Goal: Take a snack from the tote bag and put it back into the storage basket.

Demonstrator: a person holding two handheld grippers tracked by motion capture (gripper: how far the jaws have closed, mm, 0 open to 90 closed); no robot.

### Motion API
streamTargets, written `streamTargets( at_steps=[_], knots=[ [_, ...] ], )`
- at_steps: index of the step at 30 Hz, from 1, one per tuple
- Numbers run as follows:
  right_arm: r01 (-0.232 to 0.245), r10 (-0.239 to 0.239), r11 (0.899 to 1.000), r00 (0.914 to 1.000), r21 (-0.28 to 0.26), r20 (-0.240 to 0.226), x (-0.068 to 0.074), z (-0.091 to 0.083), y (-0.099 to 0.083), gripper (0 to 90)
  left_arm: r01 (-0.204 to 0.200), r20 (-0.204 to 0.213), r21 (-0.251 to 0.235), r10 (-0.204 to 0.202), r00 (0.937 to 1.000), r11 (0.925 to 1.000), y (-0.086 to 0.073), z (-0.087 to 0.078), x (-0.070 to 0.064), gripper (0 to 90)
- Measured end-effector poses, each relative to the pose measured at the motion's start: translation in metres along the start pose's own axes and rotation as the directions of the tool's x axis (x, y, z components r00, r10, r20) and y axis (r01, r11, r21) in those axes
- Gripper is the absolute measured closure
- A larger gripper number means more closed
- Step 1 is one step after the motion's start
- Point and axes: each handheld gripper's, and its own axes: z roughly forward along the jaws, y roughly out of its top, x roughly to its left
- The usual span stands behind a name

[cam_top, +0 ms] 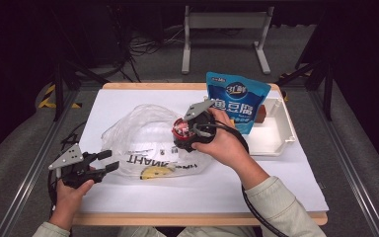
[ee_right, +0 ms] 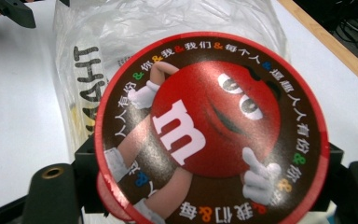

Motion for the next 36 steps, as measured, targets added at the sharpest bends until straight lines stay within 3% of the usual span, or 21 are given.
streamTargets(
  at_steps=[17,36],
  knots=[
    [-0.054,0.054,0.999,0.9963,-0.004,0.066,-0.016,-0.04,-0.025,25.5,0.001,-0.002,0.005,-0.001,1.0,1.0,0.0,0.0,-0.001,45.0],
    [-0.111,0.111,0.994,0.9841,-0.007,0.139,-0.037,-0.07,-0.05,25.5,0.005,-0.001,0.007,-0.005,1.0,1.0,0.0,0.001,-0.001,45.0]
  ],
)
